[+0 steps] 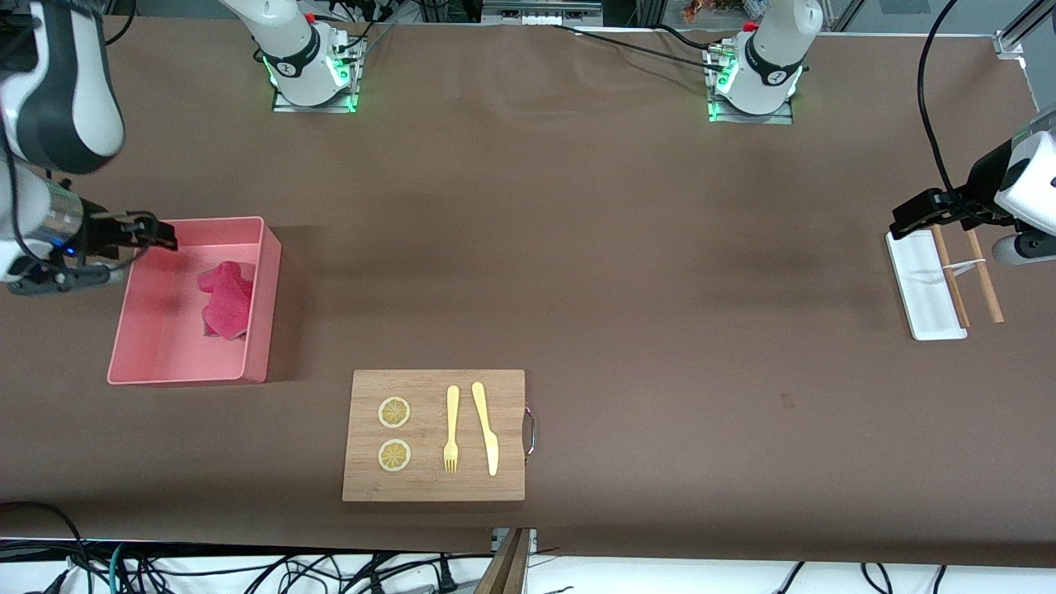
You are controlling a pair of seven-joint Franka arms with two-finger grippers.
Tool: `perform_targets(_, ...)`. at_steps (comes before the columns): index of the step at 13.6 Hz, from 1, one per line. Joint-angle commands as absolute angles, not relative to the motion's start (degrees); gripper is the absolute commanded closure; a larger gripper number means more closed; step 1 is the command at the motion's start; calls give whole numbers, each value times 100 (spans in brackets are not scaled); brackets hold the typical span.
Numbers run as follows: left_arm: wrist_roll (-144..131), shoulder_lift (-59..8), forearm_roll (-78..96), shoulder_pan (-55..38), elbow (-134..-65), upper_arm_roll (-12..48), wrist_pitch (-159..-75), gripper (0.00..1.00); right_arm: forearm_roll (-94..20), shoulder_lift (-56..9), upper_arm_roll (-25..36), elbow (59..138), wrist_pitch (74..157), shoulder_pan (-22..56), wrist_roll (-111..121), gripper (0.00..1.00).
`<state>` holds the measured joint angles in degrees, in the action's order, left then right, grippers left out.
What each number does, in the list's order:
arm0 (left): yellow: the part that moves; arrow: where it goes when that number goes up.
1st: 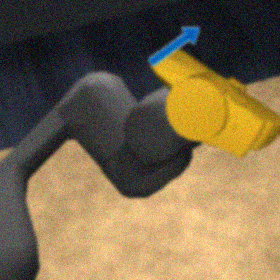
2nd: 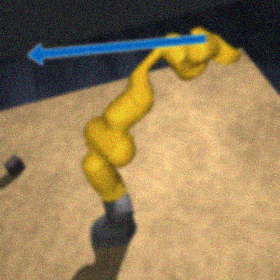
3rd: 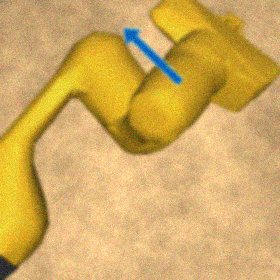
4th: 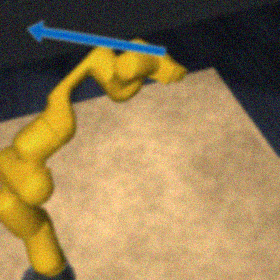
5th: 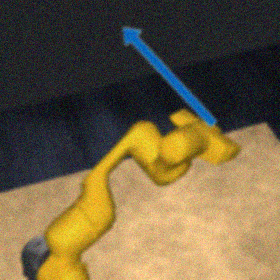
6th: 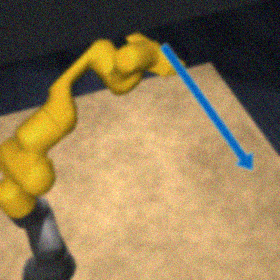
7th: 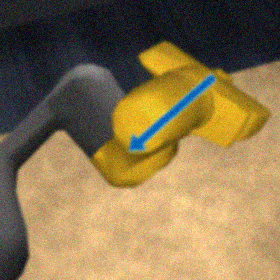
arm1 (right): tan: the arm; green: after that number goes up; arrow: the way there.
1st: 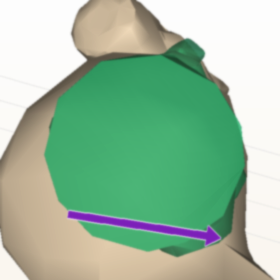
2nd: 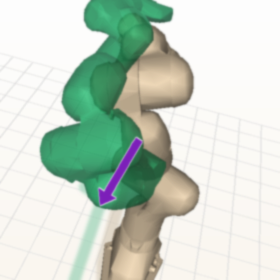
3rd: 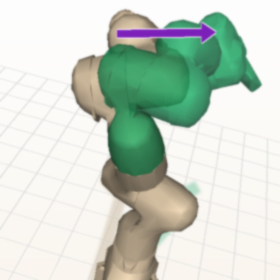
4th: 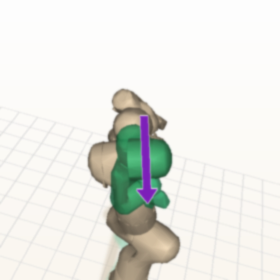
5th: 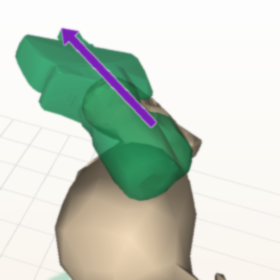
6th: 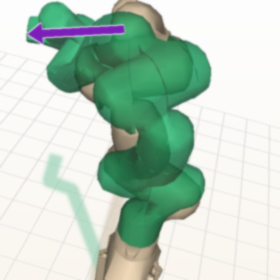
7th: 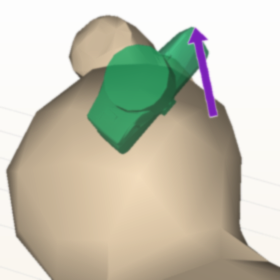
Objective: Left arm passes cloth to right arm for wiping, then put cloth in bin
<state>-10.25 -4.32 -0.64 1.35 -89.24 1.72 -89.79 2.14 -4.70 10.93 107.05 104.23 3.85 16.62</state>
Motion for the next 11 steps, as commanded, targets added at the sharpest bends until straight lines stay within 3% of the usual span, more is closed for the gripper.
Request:
perform_targets(1, -1037, -641, -17, 88, -8728, 219, -8842, 0, 62, -54, 888, 10373, 9767, 360, 1287, 0)
perform_targets(7, -1054, -870, 44, 9, -8728, 272, -8798, 0, 62, 220, 396, 9405, 8483, 369, 537, 0)
perform_targets(11, -1020, -888, 35, -9, -8719, 272, -8789, 0, -70, 220, 334, 9378, 8525, 369, 413, 0)
